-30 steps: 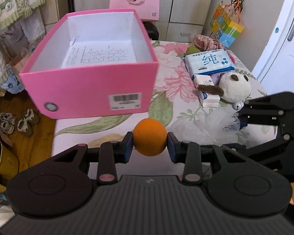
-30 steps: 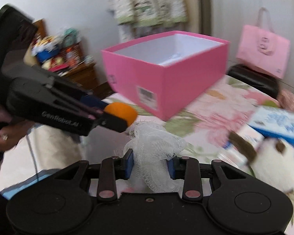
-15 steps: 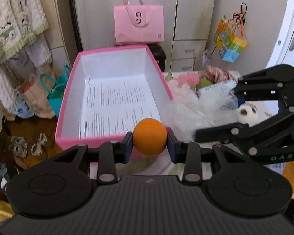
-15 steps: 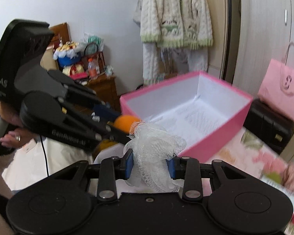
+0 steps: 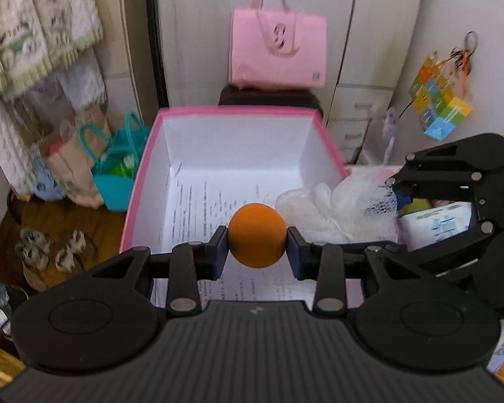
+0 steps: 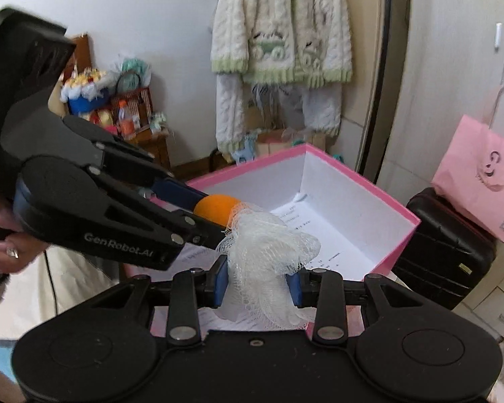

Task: Organize soft objects
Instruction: 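Carry the orange ball and mesh puff into the pink box and release both, then move the right tool back to the table toward the white plush toy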

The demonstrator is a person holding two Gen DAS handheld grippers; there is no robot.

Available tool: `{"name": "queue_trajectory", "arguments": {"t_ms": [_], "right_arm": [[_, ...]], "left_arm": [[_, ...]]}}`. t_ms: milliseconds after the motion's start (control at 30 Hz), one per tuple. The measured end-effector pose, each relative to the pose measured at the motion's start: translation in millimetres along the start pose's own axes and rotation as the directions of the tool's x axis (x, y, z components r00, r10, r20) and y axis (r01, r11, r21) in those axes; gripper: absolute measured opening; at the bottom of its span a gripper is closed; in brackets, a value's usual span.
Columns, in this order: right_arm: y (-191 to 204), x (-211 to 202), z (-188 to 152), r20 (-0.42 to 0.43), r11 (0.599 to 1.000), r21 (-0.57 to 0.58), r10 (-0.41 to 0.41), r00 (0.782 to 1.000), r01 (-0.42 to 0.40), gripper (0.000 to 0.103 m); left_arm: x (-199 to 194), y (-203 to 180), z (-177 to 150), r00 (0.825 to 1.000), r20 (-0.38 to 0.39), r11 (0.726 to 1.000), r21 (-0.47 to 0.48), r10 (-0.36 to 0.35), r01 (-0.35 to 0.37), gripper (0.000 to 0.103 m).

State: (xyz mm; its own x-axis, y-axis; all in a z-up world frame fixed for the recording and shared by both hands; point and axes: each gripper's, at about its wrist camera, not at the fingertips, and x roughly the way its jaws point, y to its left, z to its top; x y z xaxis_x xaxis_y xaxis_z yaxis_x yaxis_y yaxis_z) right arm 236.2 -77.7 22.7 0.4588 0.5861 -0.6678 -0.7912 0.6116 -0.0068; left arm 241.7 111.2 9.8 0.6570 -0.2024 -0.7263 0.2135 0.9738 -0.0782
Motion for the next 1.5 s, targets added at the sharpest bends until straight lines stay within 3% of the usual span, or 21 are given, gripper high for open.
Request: {"name": "queue_trajectory", "arguments": {"t_ms": [267,500,600,700,767,900,1200,1500], "right_arm": [[-7,52,6,-0.124,0.994,-0.096,0.043,0.991,-0.056,0.042],[-7,66,5,-0.16,0.996,-0.064,0.044,0.986,-0.055,0.043],[-8,70,4,-0.17,0.997,-0.063,0.042,0.985,-0.053,0.047],[-10,73,3,-0.172,0.997,-0.07,0.029,0.985,-0.042,0.053],[-11,72,3,-0.172,0.997,-0.061,0.035,0.984,-0.046,0.056],[-8,63,5,-0.145,0.998,-0.041,0.031,0.989,-0.038,0.076],[4,22,-2,-0.087,1.0,-0.011,-0.017,0.996,0.016,0.078],[35,-26,-15,-0.055,0.997,-0.032,-0.072,0.996,0.071,0.08]], "left_arm": [[45,13,0,0.994,-0.101,0.999,0.004,0.041,-0.041,0.036],[53,22,-1,0.99,-0.136,0.999,-0.012,0.028,-0.03,0.036],[57,26,-2,0.989,-0.148,0.999,-0.037,0.023,-0.029,0.04],[56,26,-2,0.99,-0.137,0.998,-0.022,0.047,-0.05,0.05],[51,25,-2,0.992,-0.118,0.999,-0.014,0.044,-0.046,0.055],[33,24,-5,0.997,-0.071,0.999,-0.013,0.029,-0.03,0.064],[-23,19,-17,0.999,0.035,0.999,0.019,0.027,-0.028,0.07],[-75,11,-33,0.998,0.062,0.999,0.027,-0.022,0.02,0.074]]}}
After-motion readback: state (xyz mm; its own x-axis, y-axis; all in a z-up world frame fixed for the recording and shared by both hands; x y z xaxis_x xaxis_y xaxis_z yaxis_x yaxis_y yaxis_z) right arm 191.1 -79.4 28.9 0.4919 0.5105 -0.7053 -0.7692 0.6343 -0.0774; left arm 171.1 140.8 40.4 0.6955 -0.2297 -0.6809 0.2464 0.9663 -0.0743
